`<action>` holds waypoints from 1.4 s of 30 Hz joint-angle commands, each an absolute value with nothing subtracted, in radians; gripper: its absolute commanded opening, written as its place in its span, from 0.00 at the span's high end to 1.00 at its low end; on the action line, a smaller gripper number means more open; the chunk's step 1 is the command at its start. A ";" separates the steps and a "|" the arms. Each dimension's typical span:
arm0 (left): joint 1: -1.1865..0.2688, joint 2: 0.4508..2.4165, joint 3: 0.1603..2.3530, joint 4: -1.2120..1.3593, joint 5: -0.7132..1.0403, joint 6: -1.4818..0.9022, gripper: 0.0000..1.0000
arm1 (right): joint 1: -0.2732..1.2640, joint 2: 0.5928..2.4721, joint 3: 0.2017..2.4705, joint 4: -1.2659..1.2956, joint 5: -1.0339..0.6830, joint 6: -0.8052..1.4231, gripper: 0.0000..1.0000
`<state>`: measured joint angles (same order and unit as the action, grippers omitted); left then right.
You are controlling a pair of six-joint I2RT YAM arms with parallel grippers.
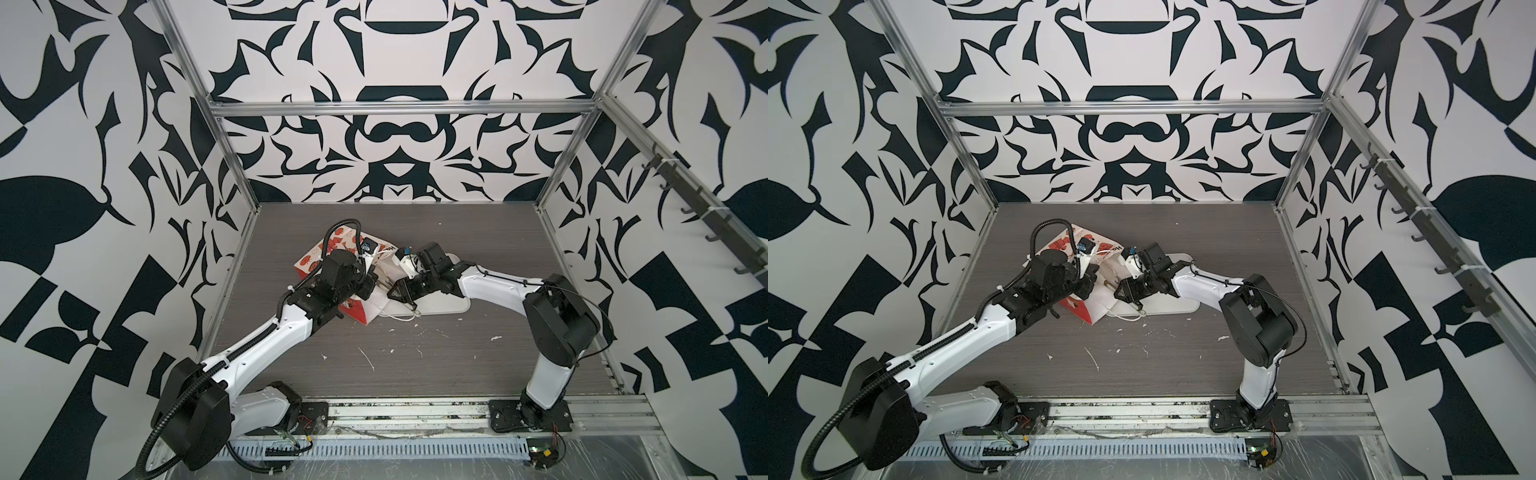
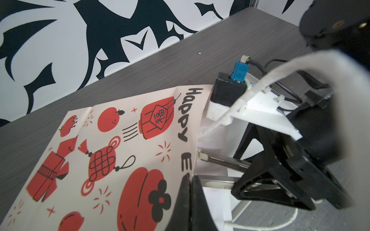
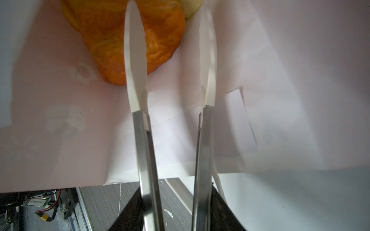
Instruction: Take the fake bread out of the paper bag
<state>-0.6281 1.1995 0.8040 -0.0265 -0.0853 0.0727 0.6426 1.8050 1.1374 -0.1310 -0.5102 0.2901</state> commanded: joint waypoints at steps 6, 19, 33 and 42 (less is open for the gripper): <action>-0.630 1.174 0.787 0.024 -0.060 0.074 1.00 | 0.637 1.807 1.209 -0.131 -0.587 0.300 0.52; -0.630 1.176 0.796 0.025 -0.066 0.083 1.00 | 0.638 1.655 1.211 -0.300 -0.483 0.248 0.56; -0.630 1.177 0.808 0.020 -0.054 0.085 1.00 | 0.638 1.711 1.260 -0.322 -0.487 0.244 0.54; -0.630 1.189 0.809 0.038 -0.046 0.082 1.00 | 0.643 1.766 1.301 -0.316 -0.519 0.257 0.53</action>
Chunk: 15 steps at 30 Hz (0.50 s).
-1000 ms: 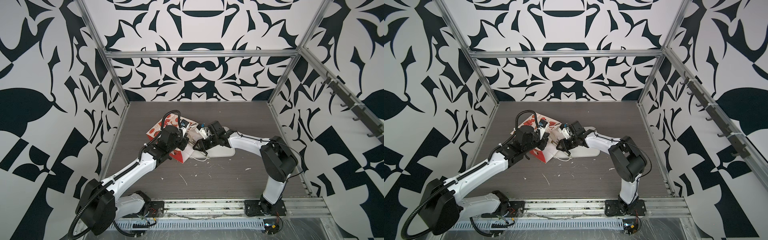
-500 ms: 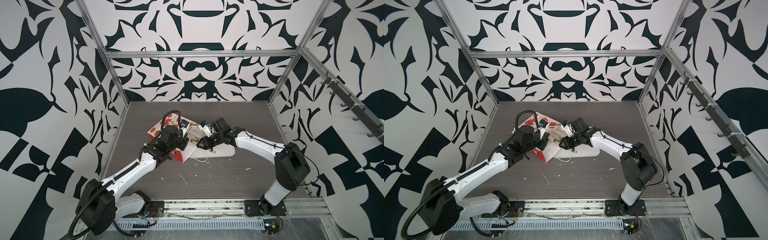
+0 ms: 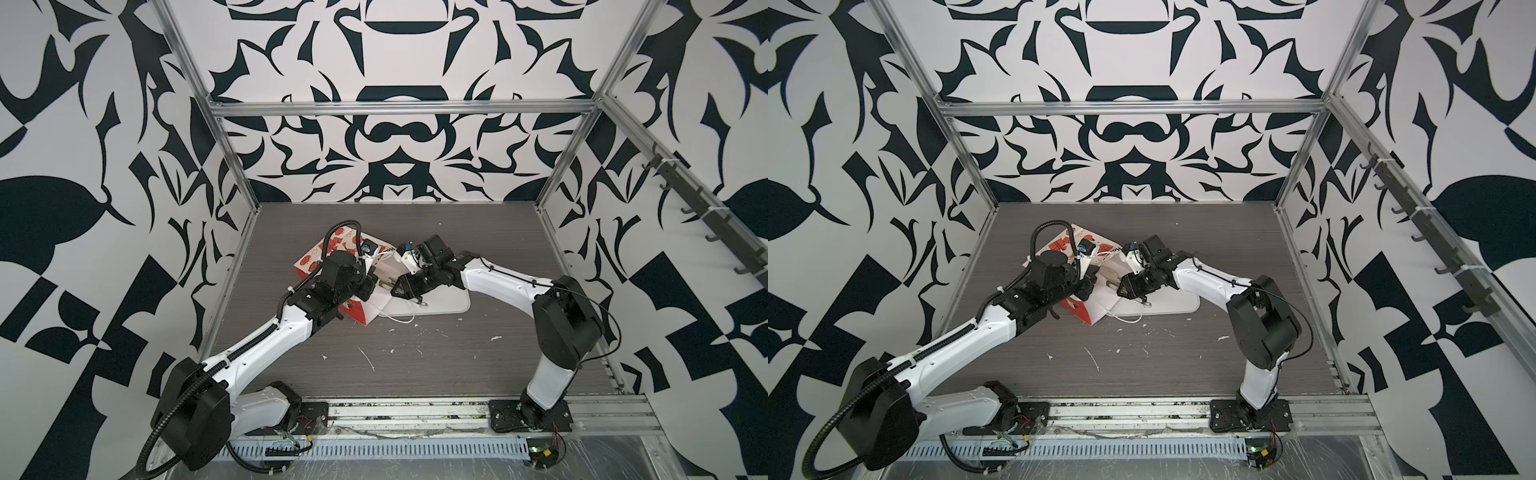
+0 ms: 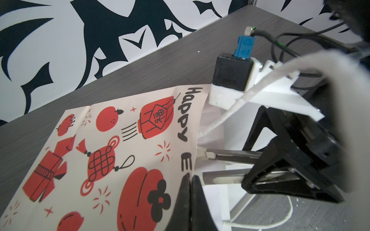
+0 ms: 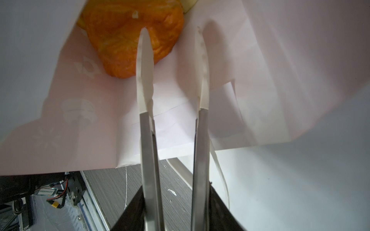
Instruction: Take the fake bread out of the paper bag
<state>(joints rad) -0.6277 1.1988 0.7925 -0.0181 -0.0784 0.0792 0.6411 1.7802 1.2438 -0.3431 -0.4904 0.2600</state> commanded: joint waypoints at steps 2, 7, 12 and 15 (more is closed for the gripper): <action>-0.630 1.191 0.810 0.040 -0.045 0.081 1.00 | 0.644 1.775 1.307 -0.308 -0.526 0.262 0.53; -0.630 1.190 0.811 0.049 -0.048 0.075 1.00 | 0.648 1.786 1.314 -0.307 -0.532 0.268 0.53; -0.630 1.194 0.811 0.056 -0.049 0.075 1.00 | 0.647 1.763 1.289 -0.302 -0.544 0.271 0.53; -0.630 1.197 0.812 0.059 -0.054 0.078 1.00 | 0.655 1.767 1.289 -0.307 -0.549 0.271 0.53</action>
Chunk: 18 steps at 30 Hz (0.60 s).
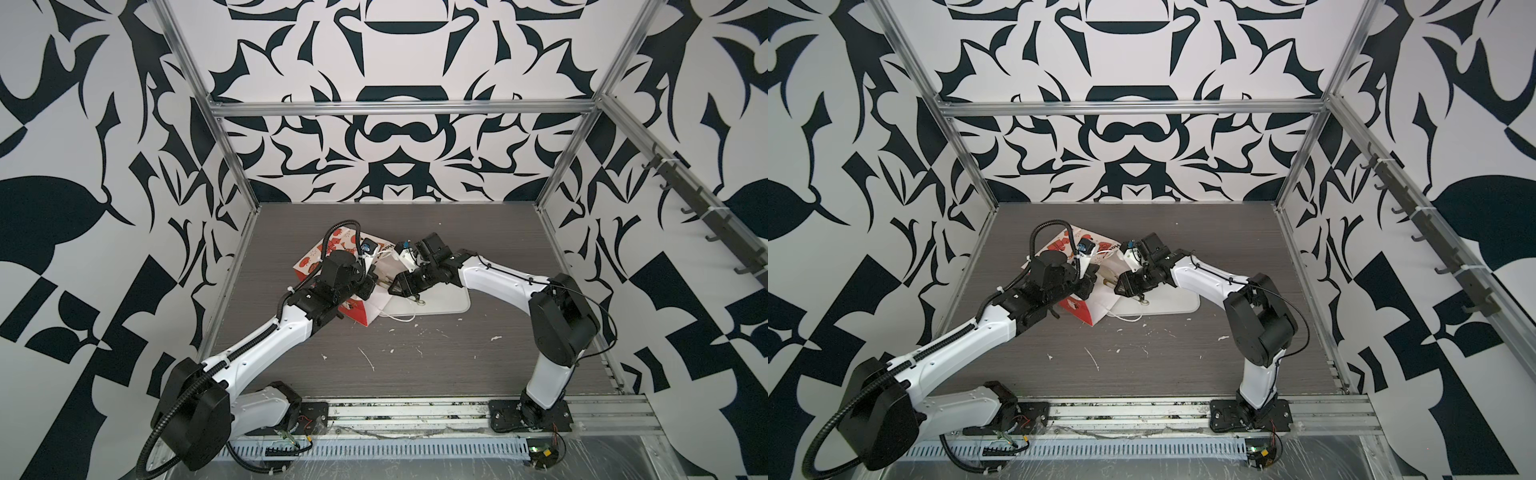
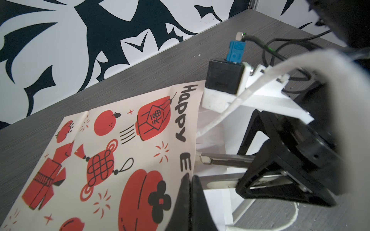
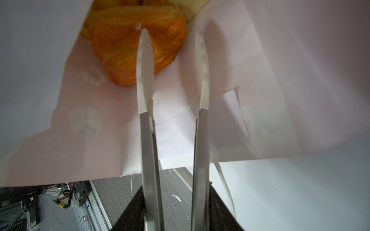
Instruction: Take the fake bread out of the paper bag
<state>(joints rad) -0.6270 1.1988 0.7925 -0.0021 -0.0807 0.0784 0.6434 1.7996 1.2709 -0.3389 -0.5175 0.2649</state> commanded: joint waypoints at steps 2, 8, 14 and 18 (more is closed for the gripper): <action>-0.630 1.197 0.815 0.060 -0.053 0.078 1.00 | 0.660 1.773 1.292 -0.305 -0.547 0.272 0.53; -0.630 1.200 0.826 0.058 -0.049 0.077 1.00 | 0.678 1.800 1.319 -0.305 -0.535 0.272 0.53; -0.630 1.190 0.822 0.063 -0.054 0.077 1.00 | 0.687 1.809 1.327 -0.304 -0.524 0.274 0.56; -0.630 1.185 0.818 0.067 -0.059 0.077 1.00 | 0.689 1.816 1.328 -0.302 -0.525 0.277 0.62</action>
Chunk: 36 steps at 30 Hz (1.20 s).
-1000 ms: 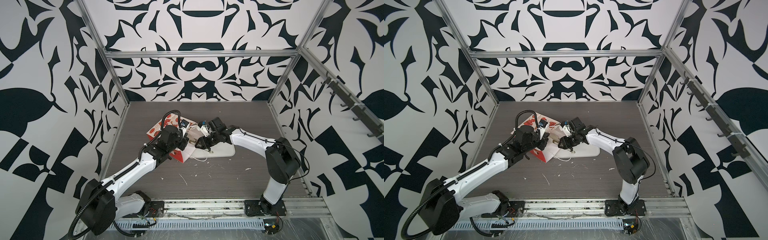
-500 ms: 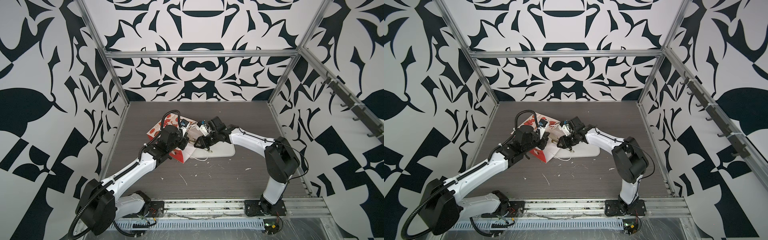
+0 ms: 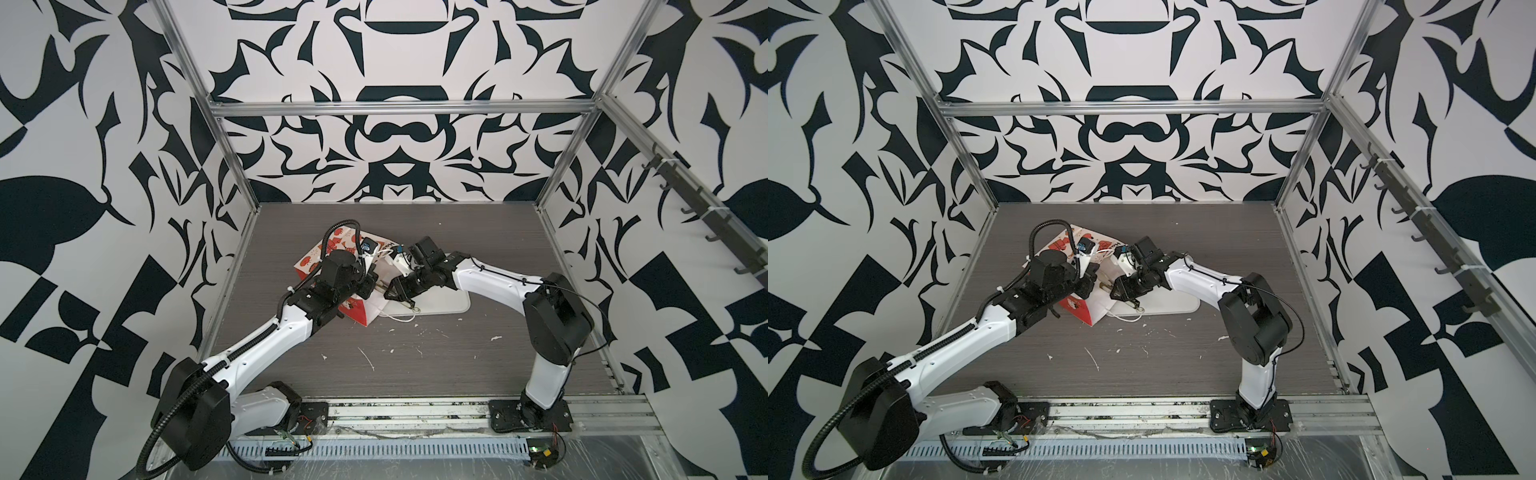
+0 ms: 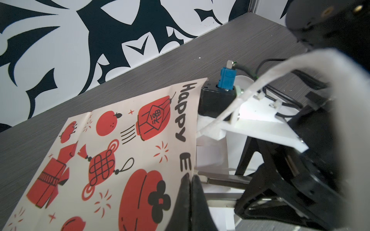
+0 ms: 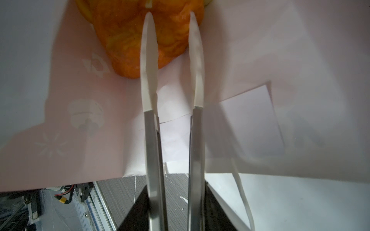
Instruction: Take the fake bread out of the paper bag
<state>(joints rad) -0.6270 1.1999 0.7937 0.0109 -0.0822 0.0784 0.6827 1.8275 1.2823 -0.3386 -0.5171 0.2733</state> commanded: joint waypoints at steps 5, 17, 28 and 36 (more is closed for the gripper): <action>-0.630 1.171 0.812 0.066 -0.072 0.080 1.00 | 0.690 1.819 1.321 -0.299 -0.525 0.278 0.72; -0.629 1.137 0.810 0.018 -0.090 0.096 1.00 | 0.690 1.719 1.237 -0.289 -0.461 0.261 1.00; -0.629 1.145 0.821 -0.022 -0.099 0.131 1.00 | 0.696 1.598 1.181 -0.359 -0.397 0.206 0.99; -0.629 1.151 0.841 -0.033 -0.071 0.141 1.00 | 0.721 1.607 1.155 -0.339 -0.375 0.157 0.70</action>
